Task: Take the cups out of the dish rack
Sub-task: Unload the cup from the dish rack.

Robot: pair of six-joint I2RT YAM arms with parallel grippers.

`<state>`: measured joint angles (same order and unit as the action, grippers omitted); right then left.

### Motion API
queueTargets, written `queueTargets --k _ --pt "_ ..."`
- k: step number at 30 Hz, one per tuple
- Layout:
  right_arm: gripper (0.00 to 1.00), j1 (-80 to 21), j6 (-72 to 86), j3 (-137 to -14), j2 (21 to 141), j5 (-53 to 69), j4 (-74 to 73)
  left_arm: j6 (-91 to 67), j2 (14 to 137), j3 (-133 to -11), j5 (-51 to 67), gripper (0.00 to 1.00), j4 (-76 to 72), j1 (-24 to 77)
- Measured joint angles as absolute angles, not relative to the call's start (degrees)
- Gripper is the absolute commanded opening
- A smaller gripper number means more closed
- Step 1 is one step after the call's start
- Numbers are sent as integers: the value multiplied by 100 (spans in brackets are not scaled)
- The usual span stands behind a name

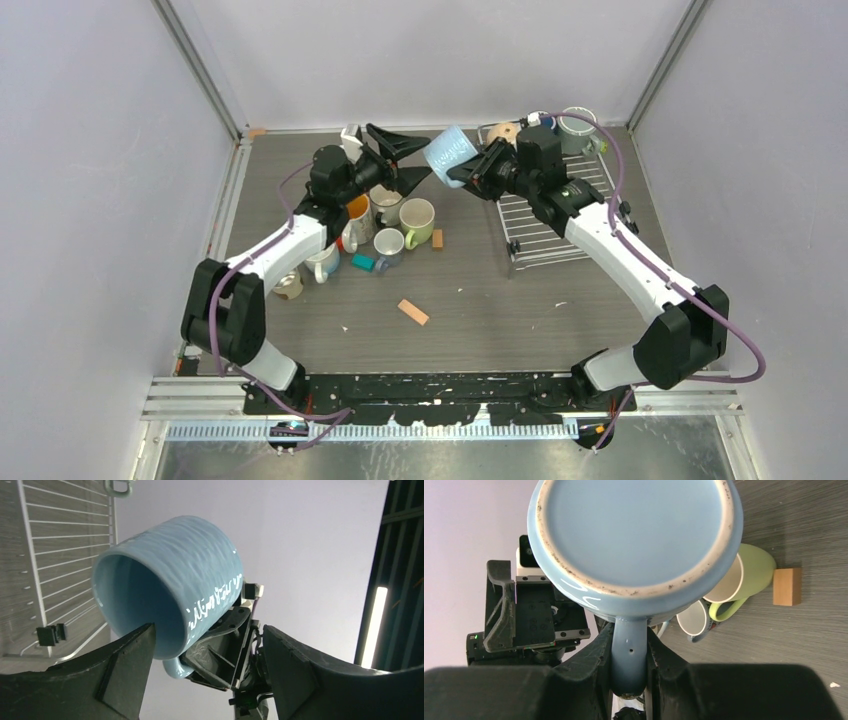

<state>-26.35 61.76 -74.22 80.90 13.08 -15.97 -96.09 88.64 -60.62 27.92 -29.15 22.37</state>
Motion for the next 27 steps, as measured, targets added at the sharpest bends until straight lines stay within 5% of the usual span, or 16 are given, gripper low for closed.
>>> queueTargets --k 20,27 --pt "1 -2995 6558 -6910 8093 1470 -252 -10637 9174 -6049 2659 31 -4077 2222" --pt "1 -3006 6906 -6825 8086 1535 137 -10704 9209 -6047 2641 4 -4399 2200"
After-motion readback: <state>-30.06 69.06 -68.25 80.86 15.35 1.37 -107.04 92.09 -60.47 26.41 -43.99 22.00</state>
